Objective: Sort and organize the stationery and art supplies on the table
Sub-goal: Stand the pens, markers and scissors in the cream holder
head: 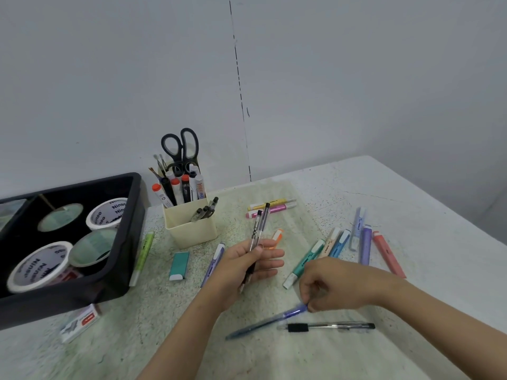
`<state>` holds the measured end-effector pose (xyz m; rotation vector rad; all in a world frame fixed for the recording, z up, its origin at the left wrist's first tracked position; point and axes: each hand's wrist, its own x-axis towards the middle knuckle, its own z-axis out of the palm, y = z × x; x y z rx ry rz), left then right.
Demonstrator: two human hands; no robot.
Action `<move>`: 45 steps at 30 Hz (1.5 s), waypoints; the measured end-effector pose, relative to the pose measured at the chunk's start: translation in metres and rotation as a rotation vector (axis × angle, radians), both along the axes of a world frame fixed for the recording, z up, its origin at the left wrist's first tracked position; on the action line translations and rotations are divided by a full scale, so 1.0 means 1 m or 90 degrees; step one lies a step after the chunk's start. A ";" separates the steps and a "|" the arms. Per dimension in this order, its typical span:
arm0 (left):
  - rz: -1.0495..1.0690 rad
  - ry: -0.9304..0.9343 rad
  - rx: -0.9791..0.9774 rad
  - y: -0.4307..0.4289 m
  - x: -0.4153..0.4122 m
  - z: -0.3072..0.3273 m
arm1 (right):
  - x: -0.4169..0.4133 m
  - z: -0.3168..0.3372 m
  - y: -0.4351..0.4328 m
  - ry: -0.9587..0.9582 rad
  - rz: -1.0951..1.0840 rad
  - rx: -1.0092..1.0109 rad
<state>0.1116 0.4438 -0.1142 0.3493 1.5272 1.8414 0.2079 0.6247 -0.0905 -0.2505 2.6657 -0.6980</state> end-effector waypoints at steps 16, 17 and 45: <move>-0.136 0.012 -0.034 -0.002 0.000 0.003 | -0.033 0.039 0.012 0.314 -0.323 -0.165; -0.122 -0.001 -0.023 -0.003 -0.001 0.002 | -0.028 0.038 0.015 0.255 -0.289 -0.133; -0.138 -0.028 -0.039 0.002 0.002 0.012 | -0.045 0.054 0.021 0.136 -0.228 -0.172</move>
